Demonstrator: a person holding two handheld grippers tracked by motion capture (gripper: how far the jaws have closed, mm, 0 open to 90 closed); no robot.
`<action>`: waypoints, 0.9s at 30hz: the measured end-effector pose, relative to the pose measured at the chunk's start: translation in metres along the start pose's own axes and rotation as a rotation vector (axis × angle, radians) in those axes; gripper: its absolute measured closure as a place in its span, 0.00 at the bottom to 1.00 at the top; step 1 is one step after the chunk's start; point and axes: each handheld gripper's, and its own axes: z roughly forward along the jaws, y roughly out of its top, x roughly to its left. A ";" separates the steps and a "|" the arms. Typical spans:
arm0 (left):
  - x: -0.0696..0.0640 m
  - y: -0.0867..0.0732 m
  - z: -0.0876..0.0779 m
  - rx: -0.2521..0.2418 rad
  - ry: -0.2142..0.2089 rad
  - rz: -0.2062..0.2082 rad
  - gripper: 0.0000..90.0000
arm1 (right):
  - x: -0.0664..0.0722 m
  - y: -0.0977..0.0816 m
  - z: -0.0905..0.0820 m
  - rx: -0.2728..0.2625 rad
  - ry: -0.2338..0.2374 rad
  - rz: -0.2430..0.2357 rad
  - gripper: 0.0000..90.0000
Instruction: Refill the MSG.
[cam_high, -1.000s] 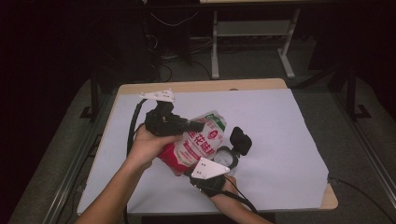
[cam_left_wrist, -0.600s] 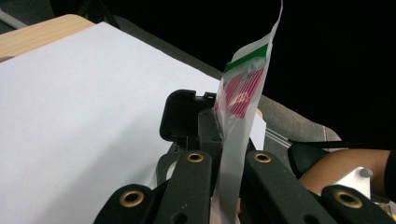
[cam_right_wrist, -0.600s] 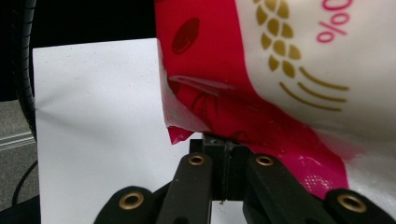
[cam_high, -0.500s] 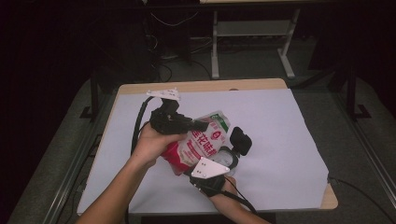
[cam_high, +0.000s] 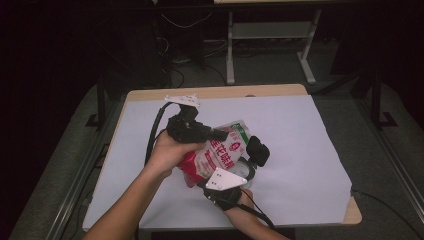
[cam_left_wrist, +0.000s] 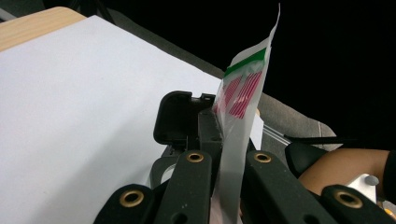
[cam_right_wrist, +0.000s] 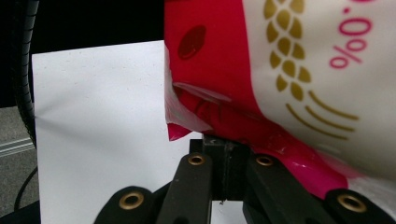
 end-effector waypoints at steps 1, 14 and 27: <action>0.000 0.000 0.000 0.001 -0.001 0.001 1.00 | 0.000 0.000 0.000 -0.001 0.000 0.000 1.00; 0.002 0.001 0.005 -0.001 0.000 -0.004 1.00 | -0.002 -0.001 0.000 0.000 0.002 0.011 1.00; 0.002 0.003 0.007 0.008 0.003 -0.004 1.00 | -0.002 -0.001 0.000 -0.004 -0.002 0.017 1.00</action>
